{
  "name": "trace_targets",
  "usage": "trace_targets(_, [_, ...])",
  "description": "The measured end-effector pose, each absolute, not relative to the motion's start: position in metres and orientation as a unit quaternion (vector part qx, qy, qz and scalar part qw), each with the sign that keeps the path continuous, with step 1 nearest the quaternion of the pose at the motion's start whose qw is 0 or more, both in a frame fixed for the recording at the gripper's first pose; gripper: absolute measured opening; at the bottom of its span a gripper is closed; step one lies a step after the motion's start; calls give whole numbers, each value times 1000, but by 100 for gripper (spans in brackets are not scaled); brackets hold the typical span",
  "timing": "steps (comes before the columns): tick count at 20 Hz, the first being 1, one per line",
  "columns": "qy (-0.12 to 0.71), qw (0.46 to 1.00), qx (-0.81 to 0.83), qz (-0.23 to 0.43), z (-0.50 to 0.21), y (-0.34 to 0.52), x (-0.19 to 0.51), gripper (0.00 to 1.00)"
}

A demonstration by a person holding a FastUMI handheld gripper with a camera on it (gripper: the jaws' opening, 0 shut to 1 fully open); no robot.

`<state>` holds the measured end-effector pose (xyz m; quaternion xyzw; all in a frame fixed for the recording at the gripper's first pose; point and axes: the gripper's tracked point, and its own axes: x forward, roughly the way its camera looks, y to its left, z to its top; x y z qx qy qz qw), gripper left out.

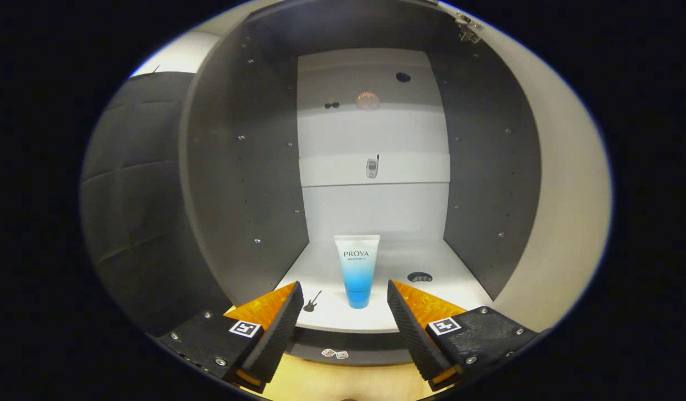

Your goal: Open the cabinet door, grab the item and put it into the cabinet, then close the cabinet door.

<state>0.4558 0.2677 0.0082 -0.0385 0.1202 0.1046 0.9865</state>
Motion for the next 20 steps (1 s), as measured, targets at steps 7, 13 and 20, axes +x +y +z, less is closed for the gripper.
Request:
trace_targets(7, [65, 991, -21, 116, 31, 267, 369, 93])
trace_targets(13, [42, 991, -47, 115, 30, 254, 297, 94])
trace_targets(20, [30, 992, -18, 124, 23, 239, 216, 94])
